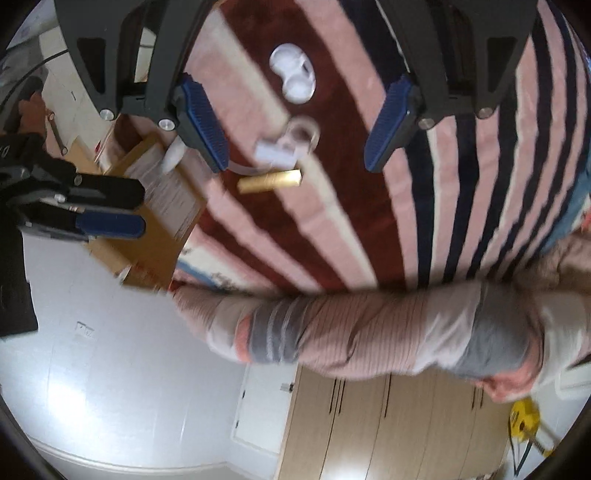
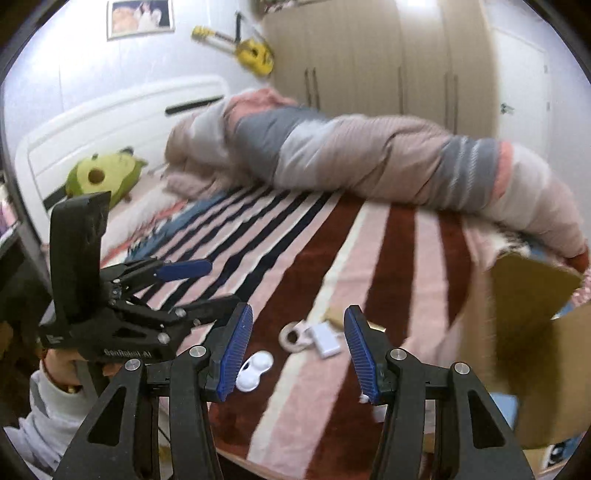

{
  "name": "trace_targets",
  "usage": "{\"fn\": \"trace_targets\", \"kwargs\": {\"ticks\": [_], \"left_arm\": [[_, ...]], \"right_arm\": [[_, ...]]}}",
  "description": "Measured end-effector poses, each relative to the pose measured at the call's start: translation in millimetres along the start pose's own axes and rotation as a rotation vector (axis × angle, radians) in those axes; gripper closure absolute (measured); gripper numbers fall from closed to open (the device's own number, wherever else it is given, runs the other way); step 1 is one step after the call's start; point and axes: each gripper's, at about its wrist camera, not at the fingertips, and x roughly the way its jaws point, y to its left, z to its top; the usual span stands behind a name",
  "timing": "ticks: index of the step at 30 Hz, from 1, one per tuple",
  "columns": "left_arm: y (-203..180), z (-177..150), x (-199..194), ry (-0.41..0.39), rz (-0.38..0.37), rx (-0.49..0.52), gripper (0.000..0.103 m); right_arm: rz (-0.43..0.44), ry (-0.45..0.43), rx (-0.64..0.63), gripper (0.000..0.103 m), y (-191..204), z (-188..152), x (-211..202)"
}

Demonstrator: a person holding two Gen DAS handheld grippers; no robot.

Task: Organize rigid objects
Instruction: 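Grasp the white lens case with the left gripper while the right gripper grasps the white card reader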

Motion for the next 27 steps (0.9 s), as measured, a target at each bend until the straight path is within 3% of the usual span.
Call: {"fn": "trace_targets", "kwargs": {"ticks": [5, 8, 11, 13, 16, 24, 27], "left_arm": [[11.7, -41.3, 31.9, 0.085, -0.050, -0.062, 0.030], [16.2, -64.4, 46.0, 0.121, -0.059, -0.099, 0.039], [17.3, -78.9, 59.4, 0.156, -0.122, -0.149, 0.048], [11.1, -82.1, 61.2, 0.150, -0.111, -0.121, 0.048], [6.4, -78.8, 66.6, 0.157, -0.089, -0.096, 0.068], [15.6, -75.0, 71.1, 0.158, -0.110, -0.109, 0.068], [16.8, -72.8, 67.8, 0.150, -0.102, -0.109, 0.068]], "right_arm": [[0.028, 0.115, 0.011, 0.055, 0.1, -18.7, 59.1], [-0.004, 0.168, 0.018, 0.055, -12.9, -31.2, 93.2], [-0.051, 0.215, 0.027, 0.055, -29.9, -45.4, 120.2], [-0.049, 0.240, 0.045, 0.055, -38.1, -53.0, 132.6], [-0.059, 0.251, 0.031, 0.055, -42.6, -58.7, 147.0], [-0.077, 0.241, -0.003, 0.056, -44.0, -58.9, 163.7], [-0.091, 0.242, -0.021, 0.076, -40.5, -58.6, 165.7]]}}
